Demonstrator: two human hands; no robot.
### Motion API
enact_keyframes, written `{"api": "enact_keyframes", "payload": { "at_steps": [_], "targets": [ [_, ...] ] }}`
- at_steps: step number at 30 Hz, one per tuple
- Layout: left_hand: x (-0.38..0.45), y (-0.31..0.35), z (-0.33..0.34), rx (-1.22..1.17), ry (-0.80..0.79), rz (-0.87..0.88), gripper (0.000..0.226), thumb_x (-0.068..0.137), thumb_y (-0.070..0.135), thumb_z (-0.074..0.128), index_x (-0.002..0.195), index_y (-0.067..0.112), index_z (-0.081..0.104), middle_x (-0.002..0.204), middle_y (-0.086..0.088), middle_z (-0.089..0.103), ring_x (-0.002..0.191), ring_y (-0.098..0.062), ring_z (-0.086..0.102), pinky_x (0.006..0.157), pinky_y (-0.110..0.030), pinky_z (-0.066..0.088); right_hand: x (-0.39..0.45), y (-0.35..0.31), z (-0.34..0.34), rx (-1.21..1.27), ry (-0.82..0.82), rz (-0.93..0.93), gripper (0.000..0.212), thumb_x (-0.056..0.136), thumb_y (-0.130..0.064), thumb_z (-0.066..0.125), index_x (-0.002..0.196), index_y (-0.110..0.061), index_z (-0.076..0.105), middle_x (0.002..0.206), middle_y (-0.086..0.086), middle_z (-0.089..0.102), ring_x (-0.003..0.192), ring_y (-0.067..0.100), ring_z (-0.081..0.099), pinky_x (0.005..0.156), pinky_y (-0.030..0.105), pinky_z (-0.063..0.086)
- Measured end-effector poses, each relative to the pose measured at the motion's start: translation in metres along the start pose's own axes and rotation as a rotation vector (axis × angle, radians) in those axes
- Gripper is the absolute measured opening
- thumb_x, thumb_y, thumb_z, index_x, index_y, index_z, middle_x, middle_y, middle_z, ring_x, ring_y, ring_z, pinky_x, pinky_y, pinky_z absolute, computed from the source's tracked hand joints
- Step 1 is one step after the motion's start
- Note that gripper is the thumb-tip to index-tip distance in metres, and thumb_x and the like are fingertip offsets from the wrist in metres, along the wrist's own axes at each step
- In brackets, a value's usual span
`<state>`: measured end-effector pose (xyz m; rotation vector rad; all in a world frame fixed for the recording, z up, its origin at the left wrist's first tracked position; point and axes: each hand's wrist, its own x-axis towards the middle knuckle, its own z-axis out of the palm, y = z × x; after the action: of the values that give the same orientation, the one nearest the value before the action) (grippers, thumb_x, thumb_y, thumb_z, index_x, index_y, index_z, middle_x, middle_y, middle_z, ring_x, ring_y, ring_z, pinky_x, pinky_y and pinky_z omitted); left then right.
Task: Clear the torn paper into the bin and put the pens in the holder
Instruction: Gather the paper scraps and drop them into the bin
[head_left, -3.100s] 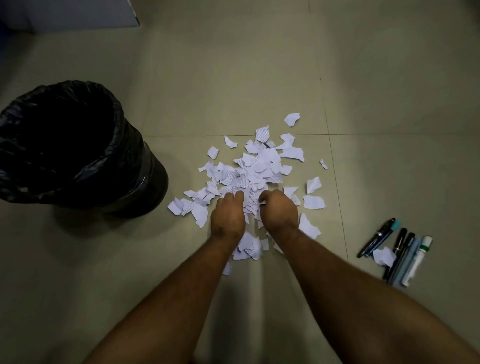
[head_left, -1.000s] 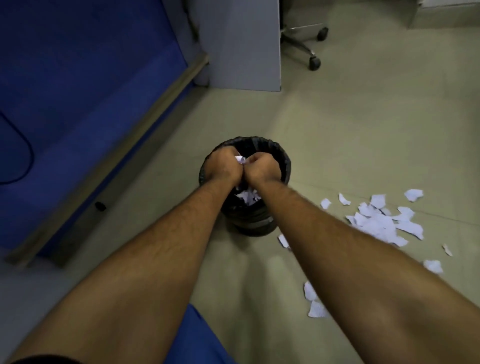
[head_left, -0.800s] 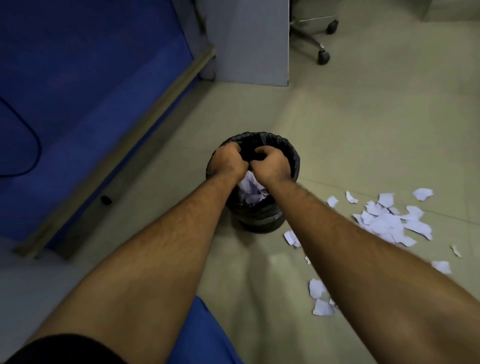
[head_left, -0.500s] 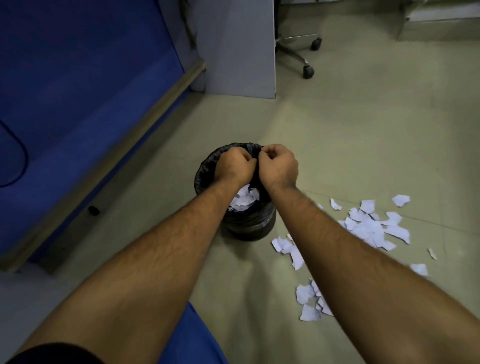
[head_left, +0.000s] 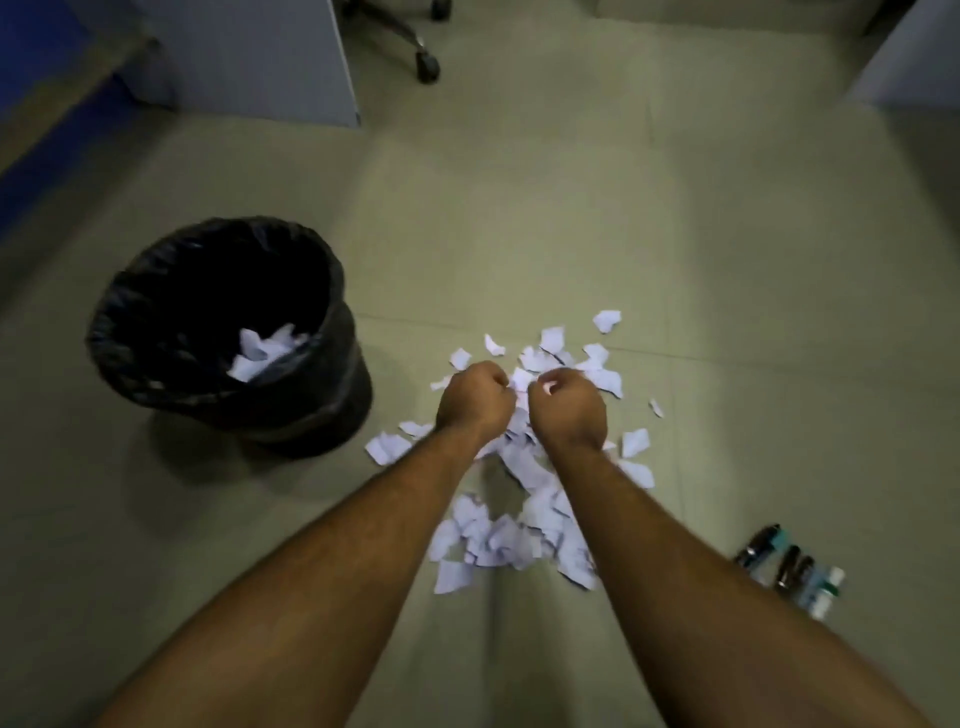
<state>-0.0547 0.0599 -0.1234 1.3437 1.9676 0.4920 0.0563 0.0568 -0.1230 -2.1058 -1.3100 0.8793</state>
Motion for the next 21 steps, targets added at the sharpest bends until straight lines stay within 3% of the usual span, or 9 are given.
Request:
{"api": "enact_keyframes", "payload": {
  "at_steps": [4, 7, 9, 11, 15, 19, 21],
  "targets": [
    [-0.001, -0.038, 0.044, 0.239, -0.046, 0.063, 0.041, 0.084, 0.029, 0.061, 0.123, 0.019, 0.059, 0.127, -0.010, 0.059, 0.116, -0.033, 0.056, 0.093, -0.040, 0.051, 0.004, 0.070, 0.017, -0.508, -0.103, -0.050, 0.049, 0.081, -0.038, 0.063, 0.128, -0.026, 0.059, 0.130, 0.013, 0.054, 0.118, 0.037, 0.052, 0.097, 0.038, 0.042],
    [0.006, -0.050, 0.061, 0.496, -0.103, 0.170, 0.079, 0.081, 0.044, 0.063, 0.149, 0.025, 0.028, 0.152, -0.012, 0.032, 0.136, -0.034, 0.036, 0.104, -0.045, 0.041, 0.010, 0.089, 0.027, -0.586, -0.173, -0.138, 0.078, 0.076, -0.045, 0.067, 0.147, -0.029, 0.039, 0.153, 0.014, 0.033, 0.135, 0.037, 0.037, 0.104, 0.044, 0.037],
    [0.017, -0.049, 0.069, 0.642, -0.212, 0.195, 0.099, 0.077, 0.057, 0.065, 0.154, 0.029, 0.010, 0.161, -0.012, 0.013, 0.143, -0.036, 0.023, 0.107, -0.051, 0.035, 0.018, 0.094, 0.031, -0.649, -0.305, -0.161, 0.091, 0.074, -0.056, 0.069, 0.152, -0.034, 0.027, 0.160, 0.011, 0.019, 0.142, 0.035, 0.026, 0.107, 0.049, 0.036],
    [0.025, -0.045, 0.072, 0.748, -0.320, 0.159, 0.112, 0.069, 0.067, 0.068, 0.154, 0.031, 0.004, 0.163, -0.011, 0.005, 0.146, -0.039, 0.015, 0.107, -0.056, 0.034, 0.023, 0.093, 0.030, -0.724, -0.362, -0.199, 0.096, 0.071, -0.061, 0.070, 0.151, -0.037, 0.024, 0.160, 0.008, 0.019, 0.141, 0.034, 0.026, 0.105, 0.051, 0.037],
    [0.021, -0.045, 0.080, 0.869, -0.410, 0.138, 0.115, 0.067, 0.069, 0.069, 0.154, 0.032, 0.004, 0.163, -0.012, -0.001, 0.148, -0.043, 0.007, 0.108, -0.058, 0.035, 0.030, 0.092, 0.023, -0.808, -0.367, -0.272, 0.076, 0.076, -0.053, 0.070, 0.144, -0.039, 0.039, 0.150, 0.006, 0.032, 0.131, 0.033, 0.037, 0.097, 0.046, 0.042],
    [0.005, -0.053, 0.081, 0.888, -0.297, 0.208, 0.091, 0.071, 0.065, 0.069, 0.145, 0.029, 0.029, 0.151, -0.013, 0.030, 0.134, -0.039, 0.036, 0.093, -0.046, 0.049, 0.017, 0.104, 0.024, -0.685, -0.280, -0.337, 0.039, 0.086, -0.041, 0.062, 0.124, -0.031, 0.059, 0.124, 0.007, 0.050, 0.114, 0.032, 0.049, 0.082, 0.038, 0.048],
    [-0.001, -0.057, 0.076, 0.907, -0.204, 0.269, 0.084, 0.072, 0.066, 0.067, 0.140, 0.028, 0.036, 0.146, -0.012, 0.036, 0.127, -0.035, 0.042, 0.086, -0.043, 0.051, 0.012, 0.109, 0.028, -0.653, -0.253, -0.340, 0.037, 0.088, -0.036, 0.059, 0.124, -0.027, 0.060, 0.121, 0.010, 0.053, 0.111, 0.033, 0.050, 0.079, 0.037, 0.048]
  ]
}}
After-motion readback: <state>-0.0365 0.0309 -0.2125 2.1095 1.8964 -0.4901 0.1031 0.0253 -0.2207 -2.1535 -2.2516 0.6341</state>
